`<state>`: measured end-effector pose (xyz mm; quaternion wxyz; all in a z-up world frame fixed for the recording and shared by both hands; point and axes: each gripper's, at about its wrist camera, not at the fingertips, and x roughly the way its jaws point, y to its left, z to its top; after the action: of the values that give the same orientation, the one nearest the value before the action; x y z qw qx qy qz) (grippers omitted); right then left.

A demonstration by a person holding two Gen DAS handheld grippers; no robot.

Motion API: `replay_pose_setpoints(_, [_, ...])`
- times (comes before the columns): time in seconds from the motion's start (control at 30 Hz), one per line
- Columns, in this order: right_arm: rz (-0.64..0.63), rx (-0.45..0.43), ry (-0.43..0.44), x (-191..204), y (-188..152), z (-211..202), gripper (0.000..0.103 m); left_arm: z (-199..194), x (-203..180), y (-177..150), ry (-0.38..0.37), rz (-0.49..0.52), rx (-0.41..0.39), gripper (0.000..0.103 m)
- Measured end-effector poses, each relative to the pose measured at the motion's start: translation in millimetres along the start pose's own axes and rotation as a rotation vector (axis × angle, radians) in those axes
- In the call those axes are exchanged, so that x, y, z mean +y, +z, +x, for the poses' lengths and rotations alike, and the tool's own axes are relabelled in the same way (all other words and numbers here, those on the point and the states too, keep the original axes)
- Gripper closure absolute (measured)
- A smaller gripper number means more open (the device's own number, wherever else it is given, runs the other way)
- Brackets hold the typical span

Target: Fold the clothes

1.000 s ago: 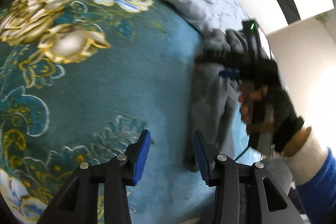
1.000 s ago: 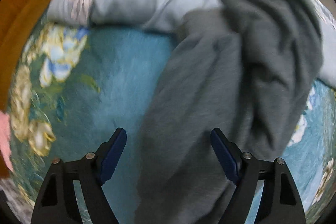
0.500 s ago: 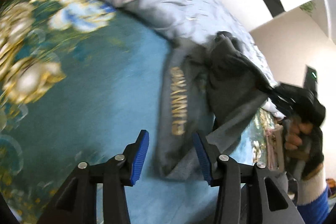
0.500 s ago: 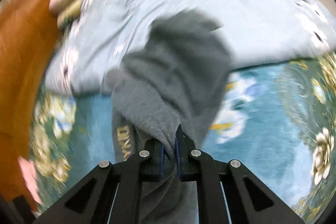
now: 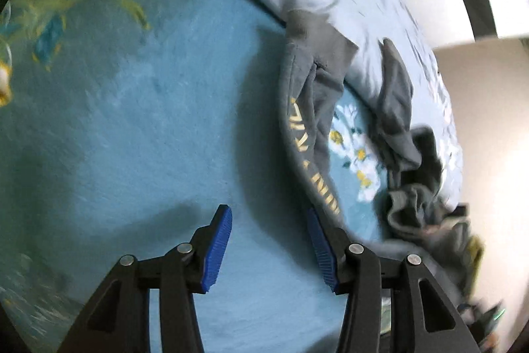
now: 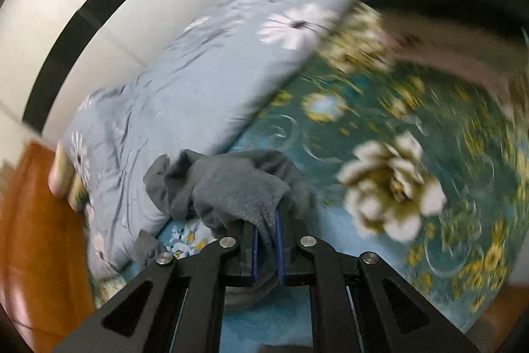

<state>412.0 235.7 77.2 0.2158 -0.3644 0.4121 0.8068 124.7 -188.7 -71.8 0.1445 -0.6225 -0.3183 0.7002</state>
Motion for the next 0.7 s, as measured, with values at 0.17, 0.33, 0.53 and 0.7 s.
replay_pose_setpoints(0.17, [0.073, -0.032, 0.085, -28.0, -6.1, -16.7, 0.094, 9.7, -8.4, 15.1, 0.0, -0.086, -0.014, 0.051])
replay_pose_setpoints(0.33, [0.063, -0.061, 0.141, -28.4, -4.4, -36.7, 0.094, 30.3, -23.3, 22.5, 0.09, -0.073, 0.018, 0.06])
replay_pose_setpoints(0.53, [0.076, -0.068, 0.169, -38.2, -4.6, -61.5, 0.094, 48.5, -33.5, 13.4, 0.152, -0.045, 0.027, 0.098])
replay_pose_setpoints(0.7, [0.077, -0.034, 0.127, -39.5, 3.3, -49.9, 0.094, 41.1, -43.8, 22.8, 0.149, -0.057, -0.023, 0.099])
